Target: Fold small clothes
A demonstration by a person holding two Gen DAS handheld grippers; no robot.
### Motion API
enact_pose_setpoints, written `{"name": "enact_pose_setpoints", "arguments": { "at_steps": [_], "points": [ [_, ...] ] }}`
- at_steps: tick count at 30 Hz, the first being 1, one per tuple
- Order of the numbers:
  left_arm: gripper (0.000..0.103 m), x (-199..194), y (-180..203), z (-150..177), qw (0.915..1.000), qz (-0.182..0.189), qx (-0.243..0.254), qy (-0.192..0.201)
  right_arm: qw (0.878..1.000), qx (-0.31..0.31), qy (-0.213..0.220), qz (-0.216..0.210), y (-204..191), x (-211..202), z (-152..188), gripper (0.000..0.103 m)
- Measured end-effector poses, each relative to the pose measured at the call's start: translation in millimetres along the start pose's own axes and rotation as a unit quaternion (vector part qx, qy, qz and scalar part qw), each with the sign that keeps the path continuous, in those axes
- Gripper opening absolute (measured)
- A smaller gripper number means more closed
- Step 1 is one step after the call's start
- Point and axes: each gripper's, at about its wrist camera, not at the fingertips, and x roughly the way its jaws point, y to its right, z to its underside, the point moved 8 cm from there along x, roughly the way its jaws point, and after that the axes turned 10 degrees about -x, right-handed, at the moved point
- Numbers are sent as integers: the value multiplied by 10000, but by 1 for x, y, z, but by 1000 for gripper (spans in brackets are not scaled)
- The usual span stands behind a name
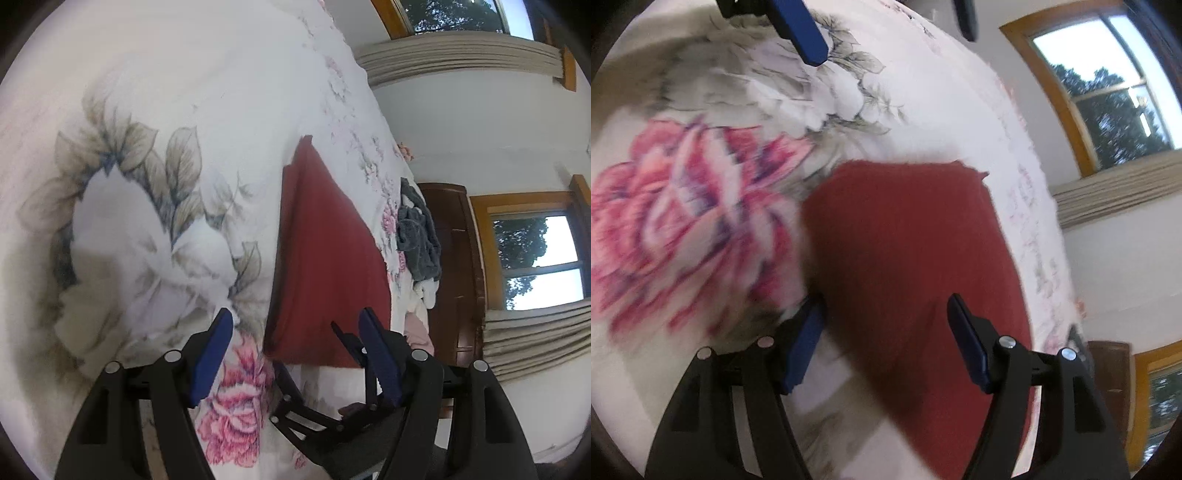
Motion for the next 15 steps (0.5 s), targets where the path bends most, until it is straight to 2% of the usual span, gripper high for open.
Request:
{"name": "enact_pose_setpoints", "arguments": {
  "at_steps": [3,6,7,10,15],
  "points": [
    [71,5,1,-10,10000,71,-8,35,9997,35,4,260,11,12,-5,64],
    [71,12,1,-19,9998,174,-119,15,9997,158,-35,193,20,29,-6,38],
    [71,15,2,-21,9997,217,-150,-1,9996,266,-56,85,23,32,-6,21],
    [72,22,9,-34,9988,413,-272,-27,9964,828,60,-170,41,31,-3,16],
    [73,50,20,-63,9946,748,-654,-299,9891,1413,251,-325,68,26,4,14]
  ]
}}
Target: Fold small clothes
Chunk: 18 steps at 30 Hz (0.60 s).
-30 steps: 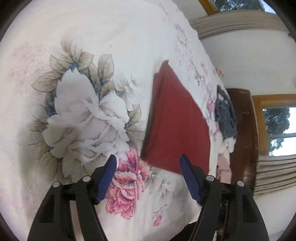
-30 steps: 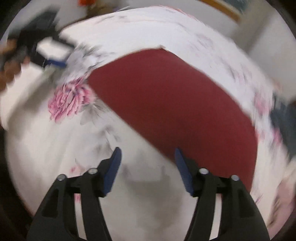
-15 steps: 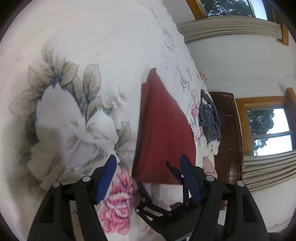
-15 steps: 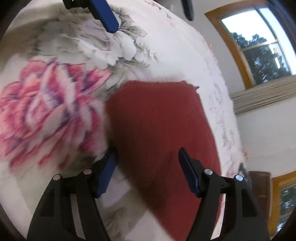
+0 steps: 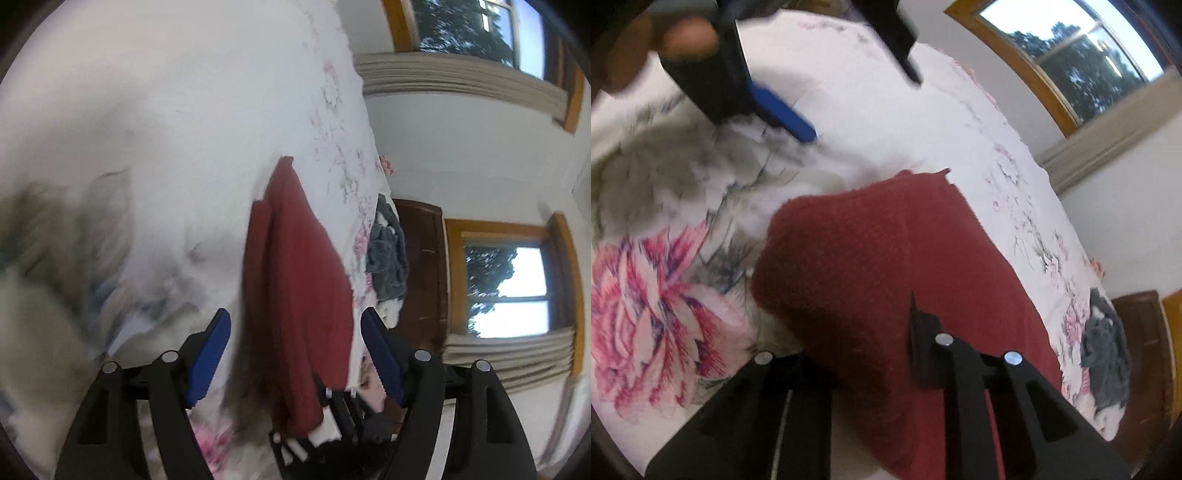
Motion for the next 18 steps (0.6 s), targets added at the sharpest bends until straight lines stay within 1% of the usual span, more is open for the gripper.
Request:
{"name": "enact_pose_setpoints", "arguments": {
  "at_steps": [1,7,9,13,16,18],
  "points": [
    [74,10,1,-6,9999,-8,-78,-96,10000,76,24,-22,3,-1,0,14],
    [74,57,3,-21,9977,-380,-198,-532,9986,495,127,-132,32,-5,0,14],
    [74,68,2,-26,9972,-417,-234,-581,9984,534,132,-151,25,-15,3,14],
    [74,92,6,-37,9958,-556,-133,-711,9982,544,136,-201,26,-15,4,14],
    [74,108,7,-45,9941,-738,-72,-795,9979,596,148,-228,27,-17,4,14],
    [73,119,8,-46,9920,-859,18,-922,9973,672,153,-251,30,-18,5,14]
  ]
}}
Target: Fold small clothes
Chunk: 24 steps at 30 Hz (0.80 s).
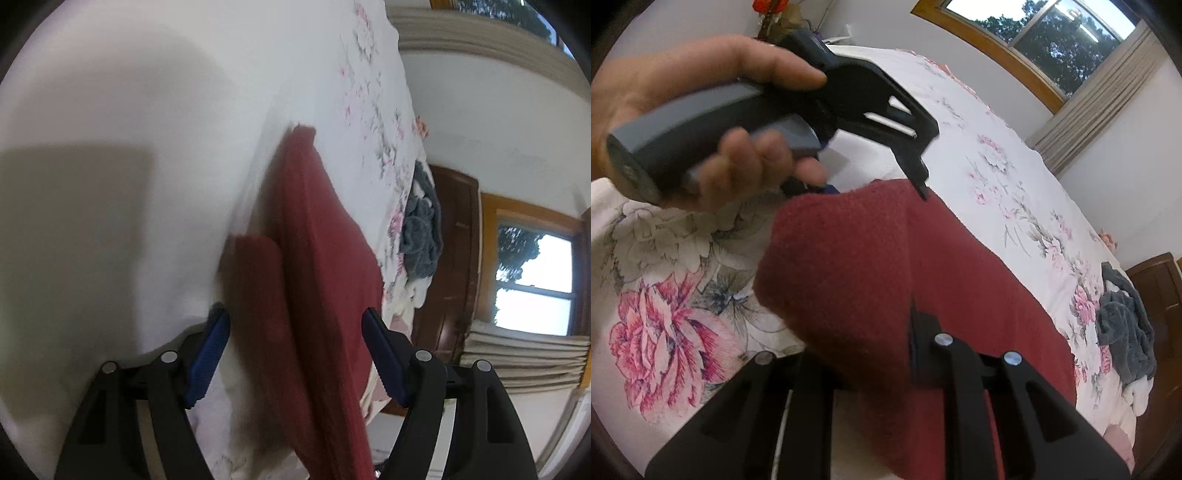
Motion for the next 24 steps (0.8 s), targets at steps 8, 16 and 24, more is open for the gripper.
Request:
{"name": "enact_pose_setpoints", "arguments": {
  "at_steps": [8,16,24],
  "points": [
    [18,12,13,6,9978,-573,241,-207,9997,217,48,-129,7,-4,1,14],
    [16,1,42,20,9940,-939,540,-141,9982,543,169,-208,19,-19,-2,14],
    [15,-7,81,32,9877,-1291,877,-90,9952,891,339,-227,39,-38,-1,14]
  ]
}}
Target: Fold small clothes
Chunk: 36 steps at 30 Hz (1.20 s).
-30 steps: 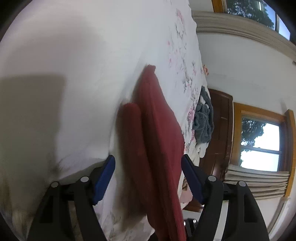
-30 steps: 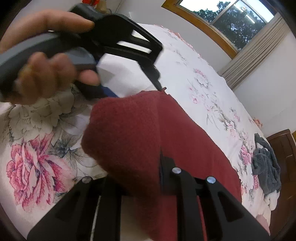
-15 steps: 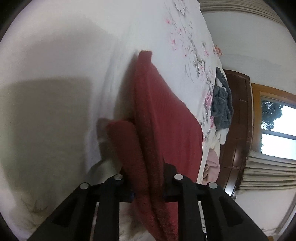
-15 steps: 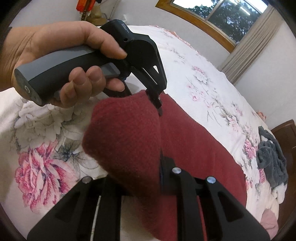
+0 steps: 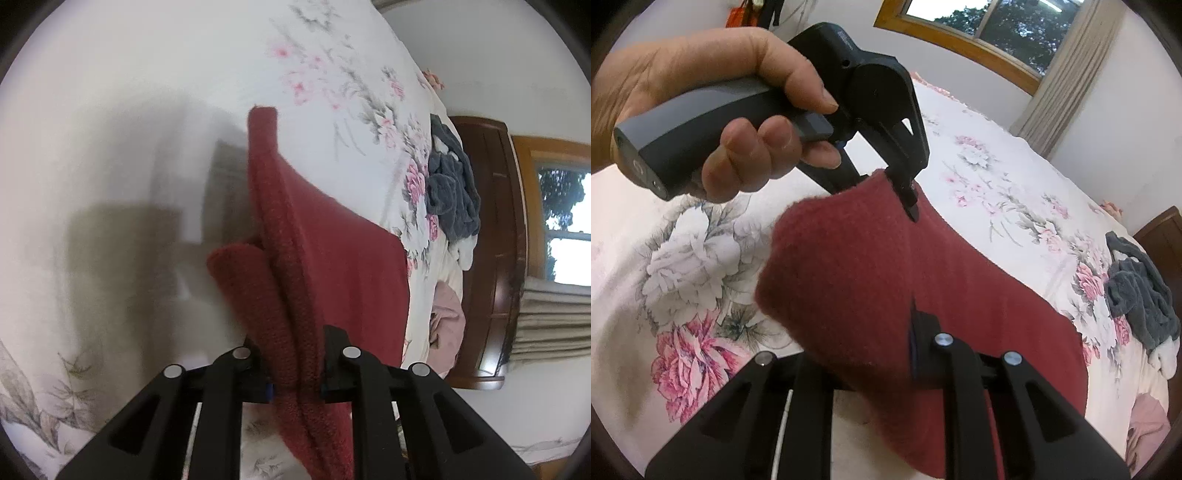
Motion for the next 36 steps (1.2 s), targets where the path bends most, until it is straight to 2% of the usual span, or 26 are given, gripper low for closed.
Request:
{"name": "enact_pose_setpoints", "arguments": {
  "at_steps": [10,22,30,36],
  "points": [
    [15,-12,58,11,9981,-484,366,47,9982,577,185,-19,38,-29,4,14],
    [15,-17,133,35,9914,-1006,816,209,9907,1281,443,-59,85,-68,18,14],
    [15,1,170,49,9839,-1418,1060,227,9841,1696,492,-177,109,-76,41,14],
    [15,26,192,58,9774,-1706,1240,156,9746,2149,501,-391,127,-78,66,14]
  ]
}}
